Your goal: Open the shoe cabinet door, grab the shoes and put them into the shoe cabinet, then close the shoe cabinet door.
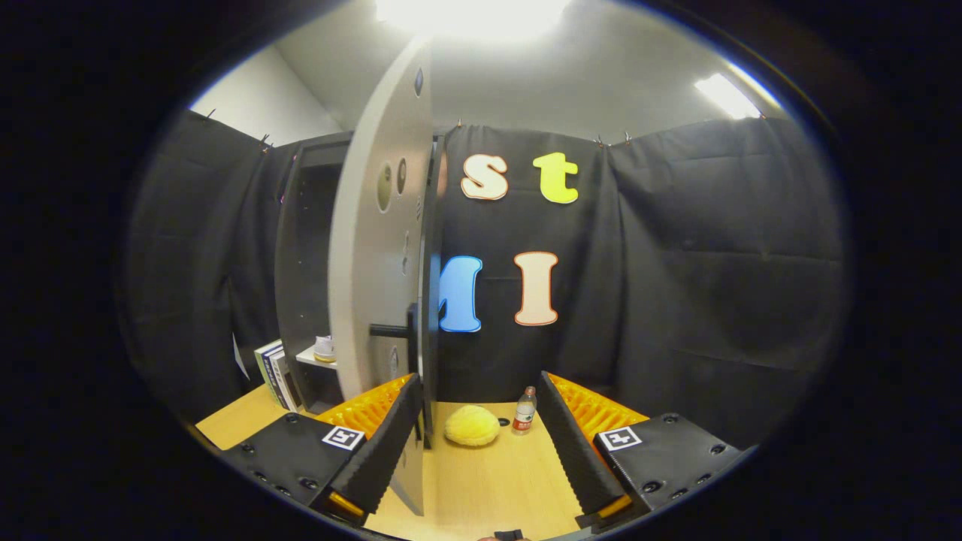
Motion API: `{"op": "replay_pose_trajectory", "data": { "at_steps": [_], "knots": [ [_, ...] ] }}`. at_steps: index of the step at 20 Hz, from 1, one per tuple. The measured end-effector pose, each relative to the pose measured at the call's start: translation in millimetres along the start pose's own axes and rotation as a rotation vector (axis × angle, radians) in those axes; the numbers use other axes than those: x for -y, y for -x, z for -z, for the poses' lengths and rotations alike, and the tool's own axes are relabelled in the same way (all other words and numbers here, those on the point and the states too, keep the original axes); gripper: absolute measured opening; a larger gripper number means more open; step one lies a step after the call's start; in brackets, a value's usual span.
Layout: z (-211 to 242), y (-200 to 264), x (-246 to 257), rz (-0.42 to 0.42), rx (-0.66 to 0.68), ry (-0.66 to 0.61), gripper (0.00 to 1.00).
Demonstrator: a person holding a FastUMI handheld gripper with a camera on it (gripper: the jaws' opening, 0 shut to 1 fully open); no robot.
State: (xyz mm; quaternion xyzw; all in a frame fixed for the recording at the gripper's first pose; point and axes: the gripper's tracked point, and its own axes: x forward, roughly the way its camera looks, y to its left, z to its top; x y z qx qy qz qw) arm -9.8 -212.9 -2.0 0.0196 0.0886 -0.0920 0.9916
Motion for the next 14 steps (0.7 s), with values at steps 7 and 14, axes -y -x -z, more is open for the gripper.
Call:
{"op": "replay_pose_trajectory", "data": {
  "at_steps": [7, 14],
  "knots": [
    [17, -53, 5, -0.148, -0.019, -0.017, 0.96],
    [15, -65, -10, -0.212, -0.017, -0.032, 0.95]
  ]
}}
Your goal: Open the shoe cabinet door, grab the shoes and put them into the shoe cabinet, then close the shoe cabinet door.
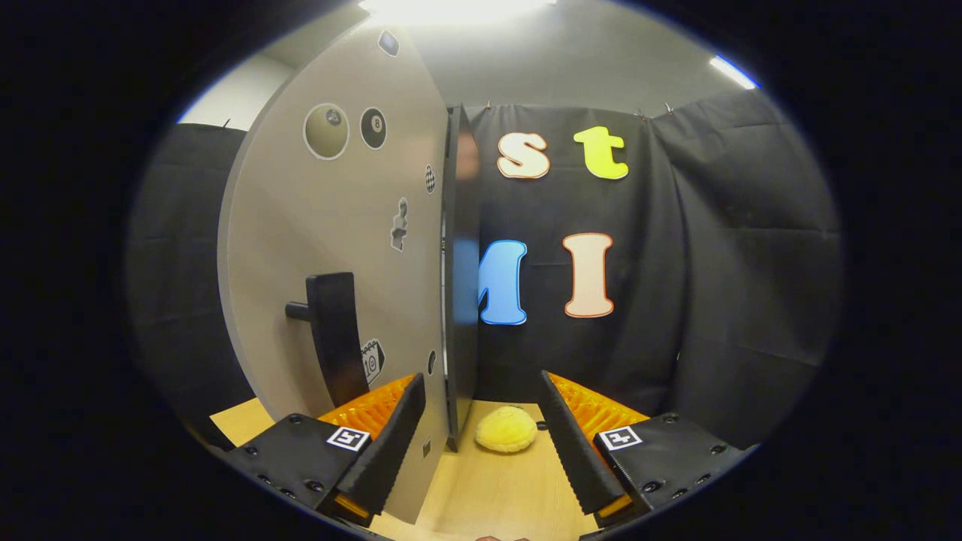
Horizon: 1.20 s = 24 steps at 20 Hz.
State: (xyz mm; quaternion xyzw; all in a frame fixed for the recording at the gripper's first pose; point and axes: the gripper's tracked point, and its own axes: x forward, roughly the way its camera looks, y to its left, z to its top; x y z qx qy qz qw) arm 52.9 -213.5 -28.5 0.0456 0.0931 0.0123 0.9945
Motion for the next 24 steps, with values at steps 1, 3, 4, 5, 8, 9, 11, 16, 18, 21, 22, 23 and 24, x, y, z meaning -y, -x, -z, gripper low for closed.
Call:
{"op": "replay_pose_trajectory", "data": {
  "at_steps": [1, 3, 4, 5, 8, 9, 11, 16, 18, 21, 22, 23, 24],
  "knots": [
    [0, -2, 0, 0.003, 0.002, -0.006, 0.94],
    [-2, -2, -5, 0.013, 0.007, -0.009, 0.92],
    [-3, 1, -8, 0.020, 0.013, -0.007, 0.91],
    [-3, -2, -16, 0.014, 0.008, -0.004, 0.91],
    [0, 1, -57, -0.016, -0.008, -0.009, 0.90],
    [-2, 1, -69, -0.020, -0.010, -0.007, 0.90],
    [-3, -5, -95, -0.023, -0.008, 0.002, 0.90],
    [-16, -33, -167, -0.023, 0.024, -0.016, 0.90],
    [-21, -46, -196, -0.030, 0.038, -0.013, 0.90],
    [-28, -72, -241, -0.059, 0.052, -0.011, 0.92],
    [-29, -83, -255, -0.070, 0.055, -0.010, 0.90],
    [-30, -93, -268, -0.079, 0.054, -0.003, 0.93],
    [-31, -101, -280, -0.089, 0.045, 0.005, 0.93]
  ]
}}
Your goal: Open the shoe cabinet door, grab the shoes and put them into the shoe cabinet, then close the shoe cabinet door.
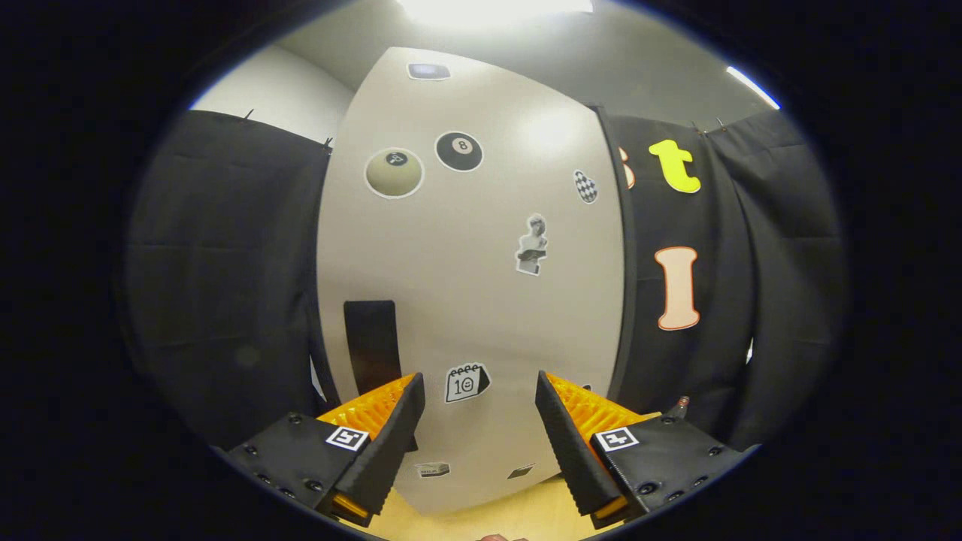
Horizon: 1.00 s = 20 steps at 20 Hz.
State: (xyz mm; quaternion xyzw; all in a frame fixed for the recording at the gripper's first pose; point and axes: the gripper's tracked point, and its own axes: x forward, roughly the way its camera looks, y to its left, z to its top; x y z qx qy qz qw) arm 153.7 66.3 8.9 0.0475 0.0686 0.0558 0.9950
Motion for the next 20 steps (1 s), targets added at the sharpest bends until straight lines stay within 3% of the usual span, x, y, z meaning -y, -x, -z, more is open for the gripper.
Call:
{"op": "replay_pose_trajectory", "data": {
  "at_steps": [6, 9, 20],
  "knots": [
    [5, 4, -25, -0.012, 0.004, 0.043, 0.95],
    [13, 15, -23, -0.021, 0.007, -0.002, 0.95],
    [7, 34, -4, 0.082, 0.018, 0.002, 0.96]
  ]
}}
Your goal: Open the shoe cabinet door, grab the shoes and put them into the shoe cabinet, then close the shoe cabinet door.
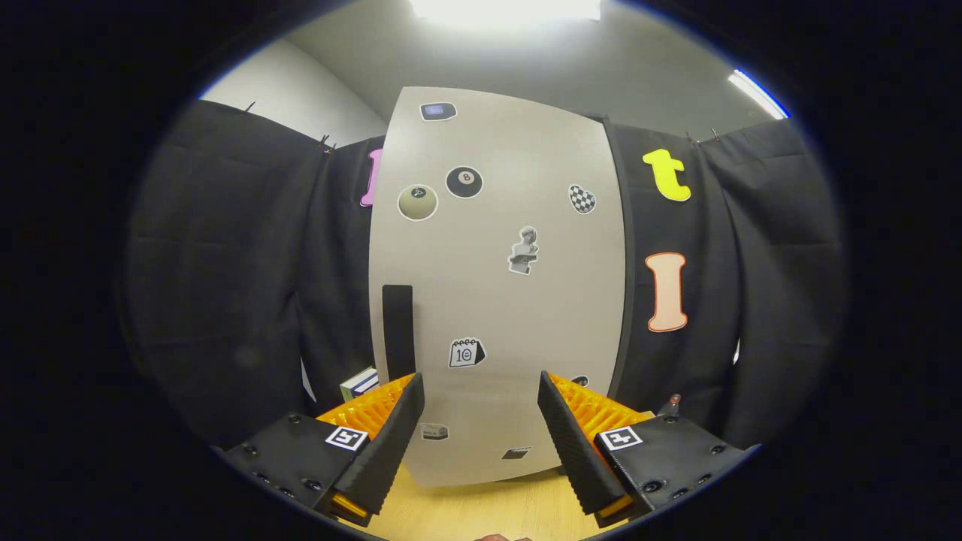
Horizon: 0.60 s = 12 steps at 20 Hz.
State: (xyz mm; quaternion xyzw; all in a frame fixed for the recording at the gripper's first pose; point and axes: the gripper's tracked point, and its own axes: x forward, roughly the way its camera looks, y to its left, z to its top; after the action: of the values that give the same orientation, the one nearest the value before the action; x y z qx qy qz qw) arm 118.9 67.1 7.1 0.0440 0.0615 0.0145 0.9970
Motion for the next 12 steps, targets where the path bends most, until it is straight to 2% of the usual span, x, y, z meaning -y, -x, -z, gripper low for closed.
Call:
{"op": "replay_pose_trajectory", "data": {
  "at_steps": [12],
  "knots": [
    [-7, -1, -48, -0.070, 0.030, 0.026, 0.96]
  ]
}}
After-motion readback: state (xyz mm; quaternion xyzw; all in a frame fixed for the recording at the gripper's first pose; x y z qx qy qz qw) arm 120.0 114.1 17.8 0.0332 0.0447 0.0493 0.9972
